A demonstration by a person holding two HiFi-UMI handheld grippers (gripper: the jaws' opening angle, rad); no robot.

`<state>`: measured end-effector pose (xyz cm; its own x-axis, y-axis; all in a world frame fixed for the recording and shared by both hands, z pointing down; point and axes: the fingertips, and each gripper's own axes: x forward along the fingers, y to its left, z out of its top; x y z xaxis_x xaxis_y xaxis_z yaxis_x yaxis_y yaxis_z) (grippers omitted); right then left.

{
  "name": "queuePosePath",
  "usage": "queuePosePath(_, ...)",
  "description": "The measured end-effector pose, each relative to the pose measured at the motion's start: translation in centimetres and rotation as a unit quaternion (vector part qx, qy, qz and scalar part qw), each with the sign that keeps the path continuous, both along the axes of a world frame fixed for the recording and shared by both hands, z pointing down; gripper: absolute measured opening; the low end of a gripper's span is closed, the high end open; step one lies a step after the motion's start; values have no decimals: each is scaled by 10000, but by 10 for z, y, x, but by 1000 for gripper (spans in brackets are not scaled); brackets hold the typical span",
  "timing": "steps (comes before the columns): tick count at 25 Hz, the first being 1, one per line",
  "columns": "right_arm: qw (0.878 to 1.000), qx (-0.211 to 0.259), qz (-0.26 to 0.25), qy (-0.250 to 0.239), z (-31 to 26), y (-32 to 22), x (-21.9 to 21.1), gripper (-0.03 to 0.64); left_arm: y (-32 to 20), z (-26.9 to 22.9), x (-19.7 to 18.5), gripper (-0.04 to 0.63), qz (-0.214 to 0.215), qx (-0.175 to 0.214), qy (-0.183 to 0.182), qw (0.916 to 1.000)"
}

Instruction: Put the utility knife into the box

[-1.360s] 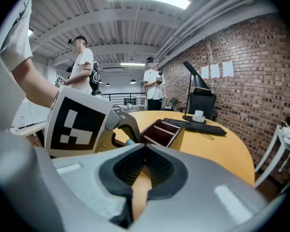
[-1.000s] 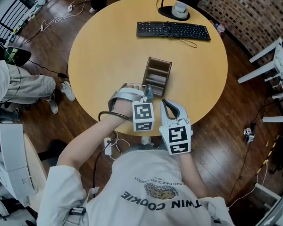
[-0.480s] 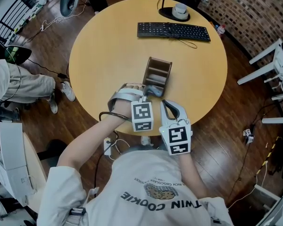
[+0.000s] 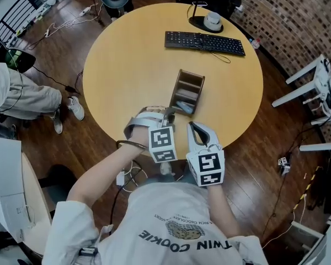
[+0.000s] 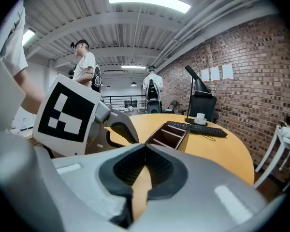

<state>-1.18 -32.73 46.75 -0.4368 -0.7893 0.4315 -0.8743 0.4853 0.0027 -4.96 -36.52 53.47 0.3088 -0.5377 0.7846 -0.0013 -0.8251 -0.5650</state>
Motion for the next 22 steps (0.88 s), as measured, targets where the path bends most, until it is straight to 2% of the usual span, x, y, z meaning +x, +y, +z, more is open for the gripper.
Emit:
queuePosePath(6,9996,105,-280,-16,-8,11,-18,2,18,-16,-17,35,-450,-13,451,9980)
queuePosePath(11,9977,180,-637,-166,-17,23,-30,2,37,-30,-25,19,-924,26,795,9925)
queuePosePath(17,9932,87,-1099,-369,-17,51,-25,2,70,-41,-20,10,-1603,29,1122,9807)
queuePosePath(22,9885,45,-1417,-521,-19,83,-7,2,106,-47,-2,8,-2064,50,1330,9694)
